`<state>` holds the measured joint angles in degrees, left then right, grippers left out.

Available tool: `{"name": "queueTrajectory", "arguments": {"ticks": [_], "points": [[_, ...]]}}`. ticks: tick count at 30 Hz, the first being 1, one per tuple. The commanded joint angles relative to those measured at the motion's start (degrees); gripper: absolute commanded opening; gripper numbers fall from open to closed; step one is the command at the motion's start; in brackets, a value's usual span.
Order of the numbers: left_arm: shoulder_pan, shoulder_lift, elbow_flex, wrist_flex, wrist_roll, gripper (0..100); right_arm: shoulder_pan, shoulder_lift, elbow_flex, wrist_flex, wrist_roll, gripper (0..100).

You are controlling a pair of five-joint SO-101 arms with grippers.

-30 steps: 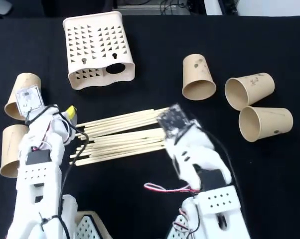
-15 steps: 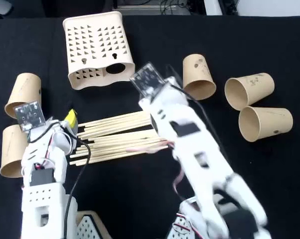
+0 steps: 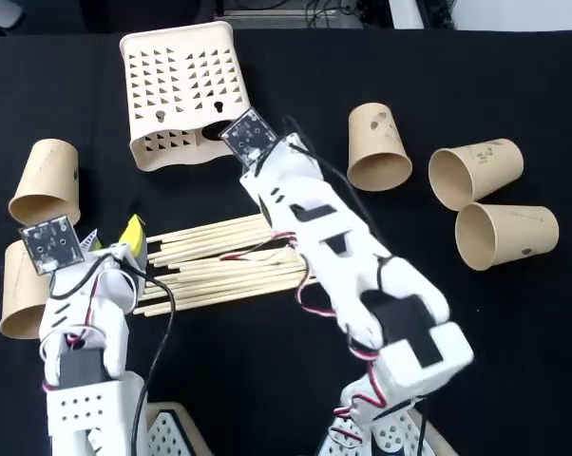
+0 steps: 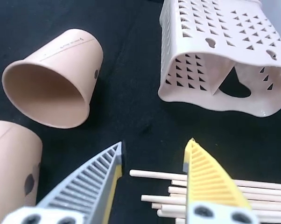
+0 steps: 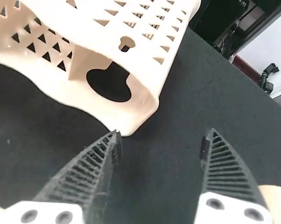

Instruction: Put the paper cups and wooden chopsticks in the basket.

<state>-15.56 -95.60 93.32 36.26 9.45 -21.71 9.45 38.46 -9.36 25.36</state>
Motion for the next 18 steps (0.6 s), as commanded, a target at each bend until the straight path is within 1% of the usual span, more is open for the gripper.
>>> {"name": "queueTrajectory", "arguments": {"ticks": [1,5,11,18], "points": [[0.13,-5.36,0.48,2.55,0.62,22,-0.44,2.51,-5.23,-3.43,-3.43,27.9],[0.22,-9.23,0.57,6.15,0.44,22,-0.62,6.9,-9.01,-7.03,-6.33,27.9],[0.31,-8.53,0.22,6.33,0.44,22,-2.11,12.26,-13.32,-7.47,-6.59,27.3],[0.31,-8.53,0.22,6.51,0.35,22,-2.29,14.99,-16.84,-7.47,-6.51,12.4]]}}
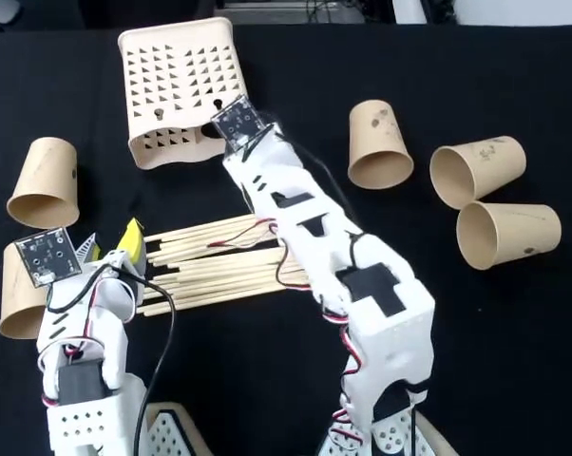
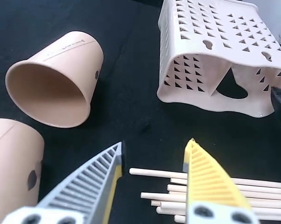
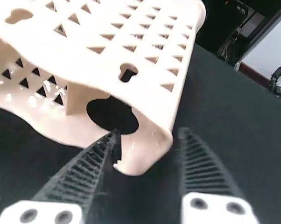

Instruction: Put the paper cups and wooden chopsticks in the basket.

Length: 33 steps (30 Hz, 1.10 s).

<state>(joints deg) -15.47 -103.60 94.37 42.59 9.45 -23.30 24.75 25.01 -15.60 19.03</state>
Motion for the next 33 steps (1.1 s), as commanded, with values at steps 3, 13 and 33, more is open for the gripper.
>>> {"name": "queueTrajectory", "arguments": {"ticks": [3,13,33], "points": [[0.22,-0.53,-0.75,0.18,0.35,22,-0.7,-0.31,-3.21,-1.23,0.0,5.2],[2.42,-0.53,-0.48,0.0,0.18,22,-0.44,-7.87,5.32,-1.32,0.18,1.1],[-1.19,-0.53,-0.4,-1.93,0.53,22,-1.32,-64.13,47.34,3.08,-0.09,1.1]]}}
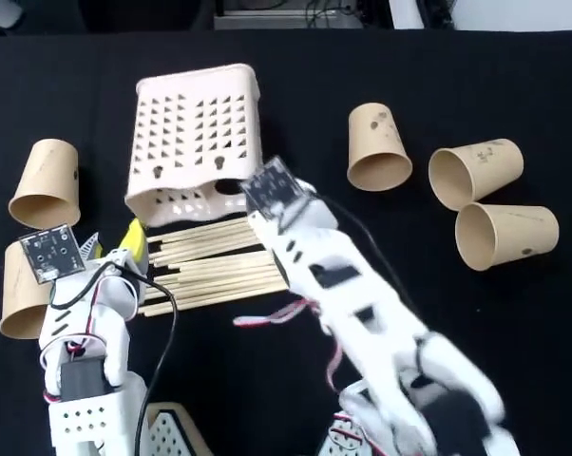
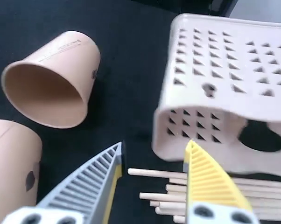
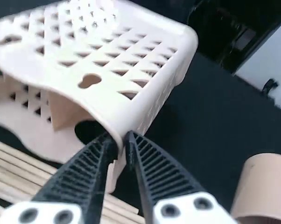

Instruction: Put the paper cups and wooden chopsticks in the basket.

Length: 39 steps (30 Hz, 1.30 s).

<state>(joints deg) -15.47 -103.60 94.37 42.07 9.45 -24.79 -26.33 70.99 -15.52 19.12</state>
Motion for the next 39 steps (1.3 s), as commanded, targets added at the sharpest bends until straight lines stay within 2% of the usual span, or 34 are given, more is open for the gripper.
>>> {"name": "queueTrajectory", "arguments": {"ticks": [1,4,7,10,14,21,25,30,35,39], "points": [[-1.27,-0.53,-0.4,-1.41,0.53,22,0.18,-16.92,1.01,6.95,-0.26,1.1],[-1.19,-0.53,-0.31,-1.49,0.44,22,-0.53,-26.86,-4.09,22.86,-1.67,1.1],[-0.84,-0.53,0.31,-1.93,0.35,22,-1.23,-33.01,-13.32,38.33,-7.47,1.1],[-0.84,-0.53,0.4,-1.93,0.35,22,-1.93,-33.36,-22.46,48.0,-10.46,1.1],[-1.27,-0.53,0.4,-1.93,0.62,22,-3.87,-27.21,-30.37,51.25,-12.13,1.1],[-1.27,-0.53,0.48,-1.93,0.62,22,-2.55,-1.8,-52.79,55.56,-20.75,1.2],[-1.27,-0.53,0.48,-1.93,0.53,22,0.7,11.38,-67.38,62.24,-27.25,1.2],[-1.36,-0.53,0.48,-1.93,0.62,22,0.79,20.88,-82.51,76.57,-36.13,1.4],[-1.36,-0.53,0.48,-1.93,0.62,22,4.75,30.02,-93.76,83.87,-40.53,1.5],[-1.36,-0.53,0.48,-1.93,0.53,22,5.89,37.14,-100.53,90.37,-41.14,1.5]]}}
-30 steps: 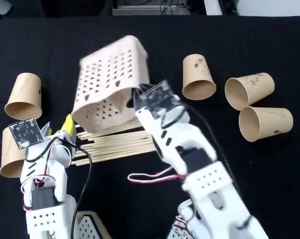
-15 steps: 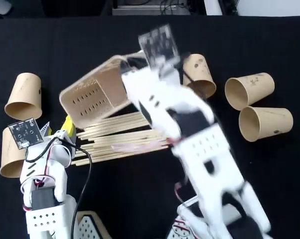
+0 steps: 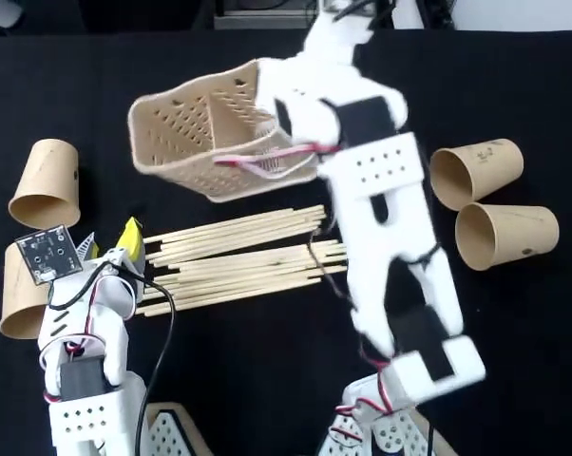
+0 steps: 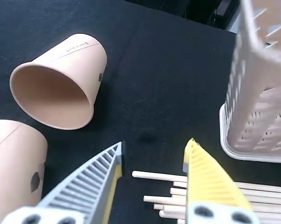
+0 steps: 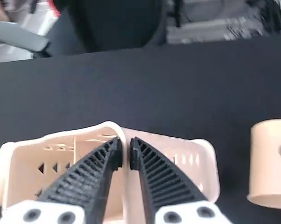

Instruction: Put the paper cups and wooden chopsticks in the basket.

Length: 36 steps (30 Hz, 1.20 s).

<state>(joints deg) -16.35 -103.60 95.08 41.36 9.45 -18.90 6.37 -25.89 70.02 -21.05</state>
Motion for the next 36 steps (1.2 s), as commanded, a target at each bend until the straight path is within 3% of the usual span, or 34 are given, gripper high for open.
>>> {"name": "queueTrajectory", "arguments": {"ticks": [1,10,12,18,23,36], "points": [[-0.48,-0.53,-0.22,-1.23,0.53,22,0.18,6.02,-5.05,6.77,-0.97,1.5],[-0.48,-0.53,-0.22,-1.23,0.26,22,0.35,14.55,-8.92,14.33,1.32,1.7],[-0.48,-0.53,-0.22,-0.88,0.09,22,0.0,15.69,-9.01,15.82,4.92,4.8],[-0.48,-0.53,-0.22,-0.88,-2.2,22,0.26,16.31,-9.45,15.91,3.87,17.4],[-0.48,-0.53,-0.22,-0.79,-2.37,22,-0.79,12.62,-9.54,15.03,3.96,23.4],[-0.48,-0.53,-0.13,-0.79,-2.55,22,-7.12,-6.73,-9.54,12.48,8.53,26.6]]}}
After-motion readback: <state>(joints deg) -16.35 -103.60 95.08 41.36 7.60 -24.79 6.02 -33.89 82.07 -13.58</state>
